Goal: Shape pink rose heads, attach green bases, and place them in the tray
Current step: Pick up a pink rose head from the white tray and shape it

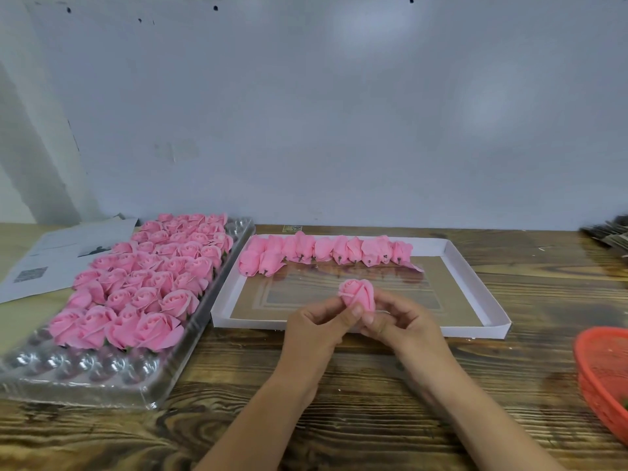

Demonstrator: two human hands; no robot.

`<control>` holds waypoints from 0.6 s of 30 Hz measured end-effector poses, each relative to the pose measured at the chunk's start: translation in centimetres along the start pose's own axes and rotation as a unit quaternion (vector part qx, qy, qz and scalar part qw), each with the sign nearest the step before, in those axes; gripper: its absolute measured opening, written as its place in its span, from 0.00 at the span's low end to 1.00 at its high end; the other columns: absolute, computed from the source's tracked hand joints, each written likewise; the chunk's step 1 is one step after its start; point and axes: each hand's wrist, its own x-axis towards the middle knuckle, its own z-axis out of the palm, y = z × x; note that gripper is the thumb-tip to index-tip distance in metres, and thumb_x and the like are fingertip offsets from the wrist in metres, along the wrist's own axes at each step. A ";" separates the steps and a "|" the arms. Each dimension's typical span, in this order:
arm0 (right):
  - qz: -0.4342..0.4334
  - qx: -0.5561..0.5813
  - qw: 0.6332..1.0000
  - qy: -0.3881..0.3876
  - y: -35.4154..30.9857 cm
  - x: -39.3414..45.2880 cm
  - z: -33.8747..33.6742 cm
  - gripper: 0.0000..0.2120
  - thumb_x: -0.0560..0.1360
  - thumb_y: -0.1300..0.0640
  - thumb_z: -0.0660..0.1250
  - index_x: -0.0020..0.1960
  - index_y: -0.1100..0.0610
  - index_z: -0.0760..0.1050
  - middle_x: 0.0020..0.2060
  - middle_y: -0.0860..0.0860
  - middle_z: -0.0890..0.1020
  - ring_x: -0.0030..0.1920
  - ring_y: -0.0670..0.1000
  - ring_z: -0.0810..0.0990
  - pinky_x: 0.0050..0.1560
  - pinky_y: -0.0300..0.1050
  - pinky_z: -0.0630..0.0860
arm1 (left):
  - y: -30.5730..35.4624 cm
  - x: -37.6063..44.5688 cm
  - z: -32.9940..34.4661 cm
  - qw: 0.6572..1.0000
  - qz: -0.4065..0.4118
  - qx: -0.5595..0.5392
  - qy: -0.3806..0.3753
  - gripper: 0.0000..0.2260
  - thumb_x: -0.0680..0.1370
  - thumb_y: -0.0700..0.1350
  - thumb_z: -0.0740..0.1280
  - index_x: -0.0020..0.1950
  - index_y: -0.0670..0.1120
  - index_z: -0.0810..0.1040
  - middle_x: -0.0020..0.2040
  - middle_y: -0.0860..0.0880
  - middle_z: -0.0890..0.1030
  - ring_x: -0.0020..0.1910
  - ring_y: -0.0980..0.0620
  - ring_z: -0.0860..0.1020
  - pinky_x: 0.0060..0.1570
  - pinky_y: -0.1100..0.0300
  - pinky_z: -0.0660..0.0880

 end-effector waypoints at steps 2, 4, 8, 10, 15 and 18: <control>0.022 0.035 0.999 -0.006 0.0 -0.1 0.0 0.18 0.71 0.59 0.72 0.60 0.56 0.82 0.54 0.56 0.86 0.53 0.55 0.85 0.52 0.44 0.82 | -0.1 -0.1 0.0 1.000 -0.015 0.011 -0.022 0.13 0.73 0.58 0.72 0.55 0.57 0.87 0.50 0.52 0.87 0.44 0.63 0.80 0.45 0.65 0.74; 0.050 0.083 0.995 -0.025 -0.1 -0.3 0.0 0.16 0.71 0.59 0.71 0.59 0.56 0.83 0.52 0.56 0.86 0.50 0.52 0.85 0.50 0.41 0.81 | -0.1 -0.1 0.1 0.998 -0.036 0.008 -0.044 0.15 0.75 0.59 0.70 0.56 0.54 0.86 0.50 0.51 0.86 0.47 0.58 0.80 0.50 0.60 0.75; 0.124 0.139 0.979 -0.080 -0.6 -0.7 -0.1 0.15 0.75 0.59 0.69 0.61 0.59 0.82 0.47 0.58 0.84 0.46 0.51 0.83 0.49 0.42 0.81 | 0.2 -0.1 -0.1 0.993 -0.060 -0.028 -0.097 0.17 0.78 0.58 0.70 0.61 0.49 0.84 0.57 0.45 0.85 0.60 0.48 0.82 0.65 0.51 0.76; 0.162 0.167 0.966 -0.113 -0.8 -0.8 0.1 0.14 0.77 0.58 0.70 0.61 0.60 0.82 0.45 0.58 0.83 0.44 0.51 0.82 0.47 0.42 0.82 | 0.3 -0.1 -0.2 0.991 -0.071 -0.025 -0.114 0.16 0.79 0.56 0.69 0.63 0.51 0.83 0.60 0.44 0.84 0.63 0.46 0.80 0.68 0.47 0.75; 0.243 0.225 0.929 -0.165 -0.9 -1.1 0.8 0.17 0.72 0.54 0.72 0.57 0.62 0.83 0.43 0.58 0.80 0.39 0.51 0.79 0.42 0.43 0.80 | 0.6 -0.3 -0.5 0.983 -0.078 -0.028 -0.164 0.14 0.79 0.52 0.68 0.63 0.54 0.83 0.66 0.54 0.81 0.62 0.52 0.80 0.58 0.56 0.80; 0.262 0.245 0.920 -0.161 -0.8 -1.2 0.9 0.17 0.71 0.54 0.71 0.57 0.62 0.83 0.42 0.59 0.80 0.38 0.52 0.80 0.40 0.43 0.80 | 0.4 -0.4 -0.5 0.982 -0.082 -0.048 -0.164 0.18 0.76 0.56 0.69 0.64 0.53 0.83 0.65 0.53 0.82 0.67 0.51 0.78 0.67 0.48 0.76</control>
